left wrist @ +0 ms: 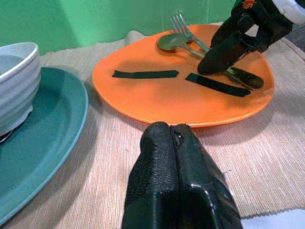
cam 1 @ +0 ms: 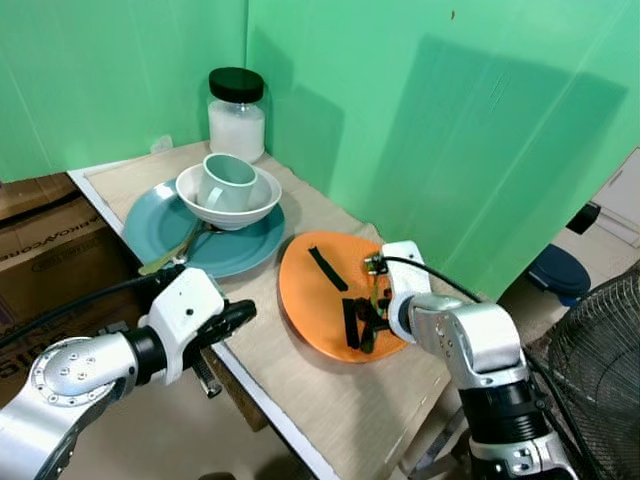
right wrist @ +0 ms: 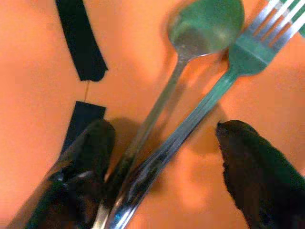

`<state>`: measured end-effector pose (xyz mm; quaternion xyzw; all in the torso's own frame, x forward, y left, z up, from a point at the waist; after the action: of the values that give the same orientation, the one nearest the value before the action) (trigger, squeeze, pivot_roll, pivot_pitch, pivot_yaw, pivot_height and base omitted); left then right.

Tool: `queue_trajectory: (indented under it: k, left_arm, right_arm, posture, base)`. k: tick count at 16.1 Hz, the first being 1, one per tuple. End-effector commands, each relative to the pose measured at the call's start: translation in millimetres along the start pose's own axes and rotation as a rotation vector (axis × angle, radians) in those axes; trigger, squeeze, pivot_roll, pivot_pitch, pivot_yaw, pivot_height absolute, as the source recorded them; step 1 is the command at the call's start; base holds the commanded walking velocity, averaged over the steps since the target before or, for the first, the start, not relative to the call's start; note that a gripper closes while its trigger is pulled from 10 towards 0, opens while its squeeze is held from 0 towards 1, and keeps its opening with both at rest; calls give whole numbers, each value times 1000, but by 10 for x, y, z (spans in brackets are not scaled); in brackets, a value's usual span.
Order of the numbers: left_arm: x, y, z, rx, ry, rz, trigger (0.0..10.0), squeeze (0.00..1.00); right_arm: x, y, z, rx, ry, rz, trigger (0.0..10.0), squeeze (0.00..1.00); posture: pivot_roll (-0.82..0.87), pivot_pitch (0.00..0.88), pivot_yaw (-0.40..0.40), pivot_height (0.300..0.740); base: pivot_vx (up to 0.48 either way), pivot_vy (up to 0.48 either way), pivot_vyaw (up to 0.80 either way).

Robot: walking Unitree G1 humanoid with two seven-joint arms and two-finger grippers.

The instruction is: Setting the table

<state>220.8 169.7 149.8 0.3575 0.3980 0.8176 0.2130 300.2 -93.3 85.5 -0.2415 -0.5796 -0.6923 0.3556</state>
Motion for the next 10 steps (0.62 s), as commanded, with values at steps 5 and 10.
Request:
queue_trajectory:
  k: [5,10]
  left_arm:
    - [-49,48,-28,-19,-28,-21,10000,0]
    - [-63,56,-26,-18,-38,-27,10000,0]
  right_arm:
    - [-8,34,-144,-125,-3,26,0,0]
    - [-16,19,-130,-160,20,47,0,0]
  posture:
    - [148,0,-152,740]
    - [145,0,-151,740]
  base:
    - [0,0,0]
    - [0,0,0]
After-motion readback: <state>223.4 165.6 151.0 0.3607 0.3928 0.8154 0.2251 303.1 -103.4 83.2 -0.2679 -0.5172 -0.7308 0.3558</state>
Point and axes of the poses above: a point about 5 cm out from each wrist's last joint towards the gripper, its own x axis pointing back from the gripper into the wrist, its own y axis along the axis of the wrist's last joint, z = x × y, the point moved 2 cm from there along -x, pointing out of the wrist towards the gripper, and after that the axes turned 13 degrees about -x, right-handed, at the moved point
